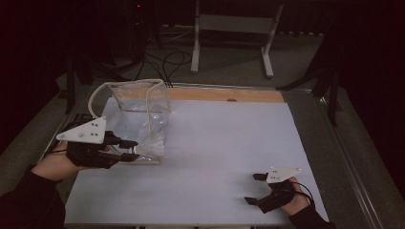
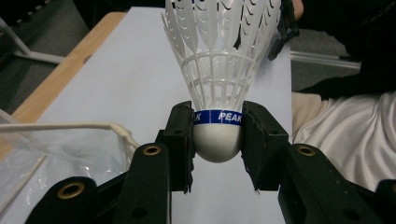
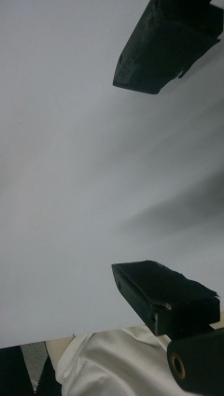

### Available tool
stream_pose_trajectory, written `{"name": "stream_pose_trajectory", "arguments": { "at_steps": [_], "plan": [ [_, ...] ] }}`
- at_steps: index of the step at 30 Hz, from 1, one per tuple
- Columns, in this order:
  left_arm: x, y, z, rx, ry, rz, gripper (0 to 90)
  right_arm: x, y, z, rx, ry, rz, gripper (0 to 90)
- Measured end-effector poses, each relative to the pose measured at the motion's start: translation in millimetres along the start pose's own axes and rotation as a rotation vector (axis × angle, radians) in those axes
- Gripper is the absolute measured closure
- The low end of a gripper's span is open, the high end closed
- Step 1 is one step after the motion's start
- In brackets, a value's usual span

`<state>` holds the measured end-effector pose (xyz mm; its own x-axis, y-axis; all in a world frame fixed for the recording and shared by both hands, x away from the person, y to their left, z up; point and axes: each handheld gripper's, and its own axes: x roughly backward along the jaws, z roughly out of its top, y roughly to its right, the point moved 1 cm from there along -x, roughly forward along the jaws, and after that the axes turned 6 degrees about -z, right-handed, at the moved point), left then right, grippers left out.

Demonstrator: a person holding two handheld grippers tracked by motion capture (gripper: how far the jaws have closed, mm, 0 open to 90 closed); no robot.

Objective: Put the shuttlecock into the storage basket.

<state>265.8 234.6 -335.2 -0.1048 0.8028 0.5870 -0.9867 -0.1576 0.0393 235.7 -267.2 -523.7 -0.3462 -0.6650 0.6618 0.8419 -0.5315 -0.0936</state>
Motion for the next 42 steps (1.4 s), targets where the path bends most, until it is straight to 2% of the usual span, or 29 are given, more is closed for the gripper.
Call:
{"name": "stream_pose_trajectory", "arguments": {
  "at_steps": [16, 23, 36, 42],
  "plan": [
    [20.4, -17.5, 6.5, 0.024, 0.022, 0.060, 66.7, 1.3, 0.6, 0.1, 0.000, 0.002, -0.001, 9.7],
    [21.5, -22.0, -2.7, 0.036, 0.018, 0.071, 66.7, 2.1, 1.3, -0.3, 0.002, 0.001, -0.003, 9.7],
    [21.7, -32.0, -20.6, 0.101, 0.004, 0.107, 66.6, 1.5, 1.3, -1.1, -0.005, -0.004, 0.002, 9.8],
    [18.8, -34.6, -27.4, 0.112, -0.004, 0.110, 66.6, 1.8, 1.4, -1.4, -0.005, -0.004, 0.001, 9.8]
  ]
}}
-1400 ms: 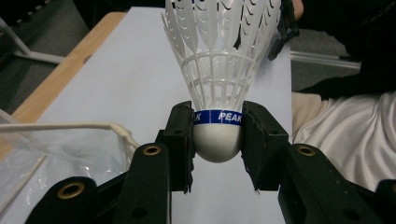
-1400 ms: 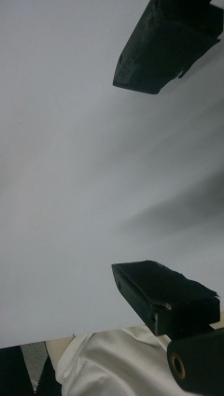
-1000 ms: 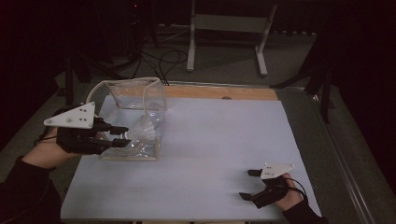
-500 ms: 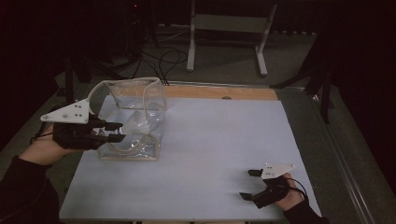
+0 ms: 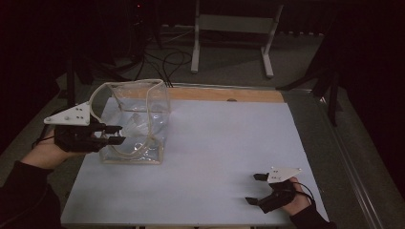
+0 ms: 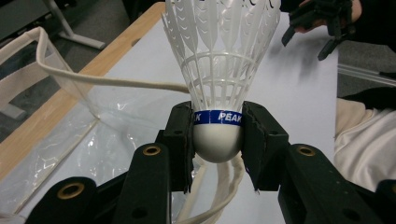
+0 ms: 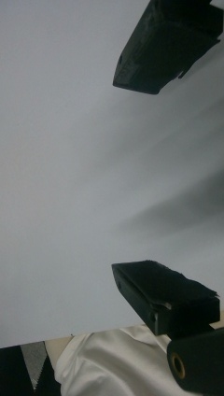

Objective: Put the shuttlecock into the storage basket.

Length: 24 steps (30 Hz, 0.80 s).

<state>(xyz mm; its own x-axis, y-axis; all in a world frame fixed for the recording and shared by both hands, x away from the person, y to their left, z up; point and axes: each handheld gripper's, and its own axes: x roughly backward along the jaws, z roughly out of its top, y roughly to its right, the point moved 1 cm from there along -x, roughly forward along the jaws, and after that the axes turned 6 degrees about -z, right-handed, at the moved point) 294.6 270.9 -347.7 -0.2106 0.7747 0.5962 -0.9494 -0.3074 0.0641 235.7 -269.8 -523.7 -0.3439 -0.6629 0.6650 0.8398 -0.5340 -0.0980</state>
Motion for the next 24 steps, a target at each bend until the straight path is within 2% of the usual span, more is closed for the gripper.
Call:
{"name": "stream_pose_trajectory", "arguments": {
  "at_steps": [18, 24],
  "plan": [
    [-17.3, -8.5, -15.4, 0.039, -0.063, -0.003, 66.4, -1.0, 0.6, -1.4, 0.001, -0.006, 0.003, 9.8],
    [-21.0, -9.0, -17.3, 0.052, -0.102, -0.008, 66.3, -0.9, 0.9, -1.7, 0.001, -0.008, -0.001, 9.8]
  ]
}}
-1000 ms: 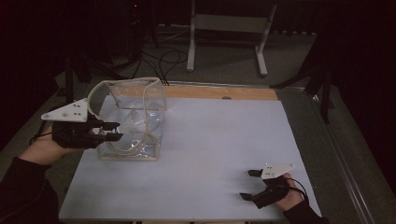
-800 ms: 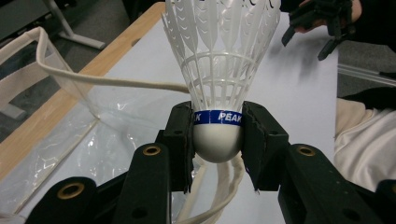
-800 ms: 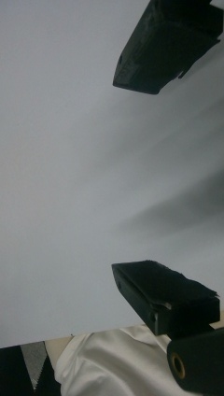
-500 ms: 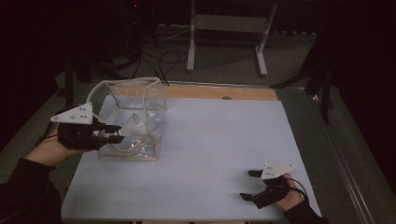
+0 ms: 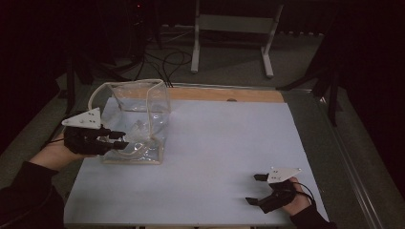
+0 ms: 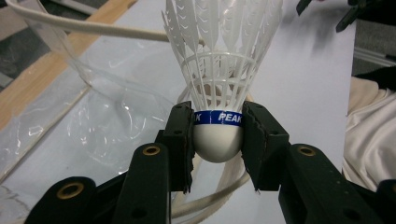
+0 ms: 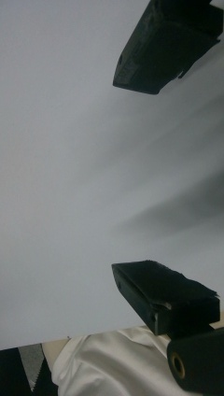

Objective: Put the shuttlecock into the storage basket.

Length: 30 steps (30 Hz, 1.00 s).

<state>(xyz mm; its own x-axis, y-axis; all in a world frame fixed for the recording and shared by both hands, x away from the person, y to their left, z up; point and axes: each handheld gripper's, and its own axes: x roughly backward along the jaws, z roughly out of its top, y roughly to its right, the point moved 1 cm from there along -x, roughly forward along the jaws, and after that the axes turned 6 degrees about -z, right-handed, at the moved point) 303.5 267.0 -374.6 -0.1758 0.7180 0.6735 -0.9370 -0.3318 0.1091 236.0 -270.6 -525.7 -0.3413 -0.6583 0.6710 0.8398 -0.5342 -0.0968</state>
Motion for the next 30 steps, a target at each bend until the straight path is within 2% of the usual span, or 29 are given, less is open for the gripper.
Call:
{"name": "stream_pose_trajectory", "arguments": {
  "at_steps": [3, 9, 11, 12, 19, 24, 30],
  "plan": [
    [-1.4, 0.4, -0.9, 0.004, -0.011, -0.012, 66.2, 0.2, 0.1, -0.2, 0.000, -0.002, -0.002, 9.8],
    [-3.3, -1.3, -2.7, 0.021, -0.025, -0.007, 64.0, -0.5, 0.1, -0.6, 0.000, -0.007, -0.001, 9.8],
    [-4.0, -0.9, -2.7, 0.025, -0.031, -0.015, 60.5, -0.5, 0.3, -0.8, 0.000, -0.008, -0.003, 9.8],
    [-4.6, -0.4, -2.6, 0.027, -0.038, -0.010, 56.0, -0.4, 0.4, -0.8, -0.001, -0.008, -0.004, 9.8],
    [-3.4, 1.3, -1.5, 0.025, -0.026, -0.010, 48.8, -0.7, 0.1, -1.0, -0.003, -0.014, -0.003, 9.8],
    [-5.3, 3.7, 1.6, 0.040, -0.044, 0.001, 31.9, -0.9, 0.5, -1.1, -0.001, -0.012, -0.004, 9.8],
    [-6.9, 5.9, 5.9, 0.038, -0.037, 0.011, 21.4, -0.5, 0.2, -0.9, 0.000, -0.013, -0.003, 9.8]
  ]
}}
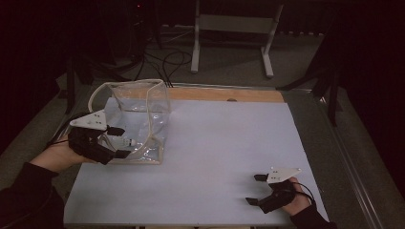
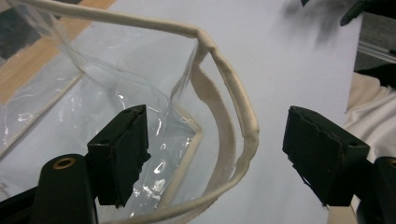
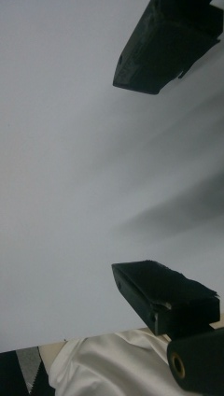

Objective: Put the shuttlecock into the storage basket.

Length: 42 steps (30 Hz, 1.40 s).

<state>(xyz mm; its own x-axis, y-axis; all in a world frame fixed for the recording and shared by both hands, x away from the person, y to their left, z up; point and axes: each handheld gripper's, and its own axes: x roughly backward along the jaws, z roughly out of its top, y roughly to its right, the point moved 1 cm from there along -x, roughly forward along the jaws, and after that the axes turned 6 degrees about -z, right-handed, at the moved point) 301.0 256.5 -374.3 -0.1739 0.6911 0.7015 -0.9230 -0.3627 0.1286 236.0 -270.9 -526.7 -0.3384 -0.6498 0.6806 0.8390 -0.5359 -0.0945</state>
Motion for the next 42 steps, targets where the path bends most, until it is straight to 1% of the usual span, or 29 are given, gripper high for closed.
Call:
{"name": "stream_pose_trajectory", "arguments": {
  "at_steps": [1, 3, 5, 7, 9, 10, 11, 13, 14, 20, 22, 23, 27, 32, 33, 34, 38, 39, 42],
  "plan": [
    [-0.1, -0.1, 0.4, 0.002, 0.002, 0.001, 20.9, 0.1, 0.1, 0.0, 0.000, 0.001, -0.001, 9.8],
    [-0.8, 0.2, 0.8, 0.000, -0.003, 0.001, 17.1, 0.7, 0.3, 0.0, 0.000, 0.003, -0.002, 9.8],
    [-1.4, 0.0, 1.4, 0.010, -0.001, -0.001, 15.3, 0.8, 0.1, 0.2, -0.003, 0.005, -0.001, 9.8],
    [-1.1, -0.4, 2.1, 0.017, 0.002, -0.013, 10.0, 0.9, 0.1, 0.3, -0.001, 0.007, -0.001, 9.8],
    [-1.2, 0.0, 2.8, 0.016, 0.004, -0.004, 8.6, 0.9, 0.1, 0.3, -0.001, 0.006, -0.002, 9.8],
    [-1.2, -0.1, 3.2, 0.020, 0.007, -0.009, 5.0, 0.9, 0.2, 0.3, -0.001, 0.006, -0.002, 9.8],
    [-1.1, 0.1, 3.6, 0.019, 0.009, -0.002, 2.4, 0.9, 0.2, 0.3, -0.001, 0.006, -0.002, 9.8],
    [-1.0, 0.5, 4.5, 0.018, 0.007, 0.000, 0.5, 1.0, 0.2, 0.4, 0.000, 0.007, -0.002, 9.8],
    [-1.0, 1.0, 5.1, 0.019, 0.013, 0.006, 0.5, 1.2, 0.2, 0.5, -0.001, 0.005, -0.003, 9.8],
    [-1.2, 3.4, 8.3, 0.016, 0.034, -0.005, 0.4, 1.3, 0.0, 0.9, -0.002, 0.009, -0.001, 9.8],
    [-1.7, 5.3, 10.0, 0.012, 0.039, -0.007, 0.4, 1.9, 0.4, 0.9, -0.003, 0.009, -0.002, 9.8],
    [-2.1, 6.8, 11.1, 0.008, 0.044, -0.015, 0.4, 2.0, 0.6, 0.7, -0.004, 0.009, -0.004, 9.8],
    [-4.4, 11.3, 15.2, -0.007, 0.054, -0.012, 0.4, 1.9, 0.6, 0.8, -0.004, 0.008, -0.003, 9.8],
    [-7.8, 16.5, 19.0, -0.018, 0.073, -0.020, 0.4, 2.0, 0.8, 0.6, -0.006, 0.008, -0.002, 9.8],
    [-8.4, 16.8, 19.5, -0.018, 0.074, -0.013, 0.4, 1.9, 0.8, 0.5, -0.006, 0.009, -0.001, 9.8],
    [-9.1, 17.2, 19.9, -0.019, 0.074, -0.017, 0.4, 1.8, 0.7, 0.6, -0.003, 0.008, -0.003, 9.8],
    [-12.1, 21.3, 21.2, -0.027, 0.070, -0.010, 0.4, 2.1, 0.5, 0.7, -0.005, 0.008, -0.003, 9.8],
    [-12.9, 22.5, 21.3, -0.030, 0.070, -0.019, 0.4, 2.2, 0.5, 0.6, -0.006, 0.009, -0.003, 9.8],
    [-14.7, 25.6, 21.8, -0.036, 0.072, -0.018, 0.4, 2.3, 0.3, 0.6, -0.007, 0.008, -0.002, 9.8]
  ]
}}
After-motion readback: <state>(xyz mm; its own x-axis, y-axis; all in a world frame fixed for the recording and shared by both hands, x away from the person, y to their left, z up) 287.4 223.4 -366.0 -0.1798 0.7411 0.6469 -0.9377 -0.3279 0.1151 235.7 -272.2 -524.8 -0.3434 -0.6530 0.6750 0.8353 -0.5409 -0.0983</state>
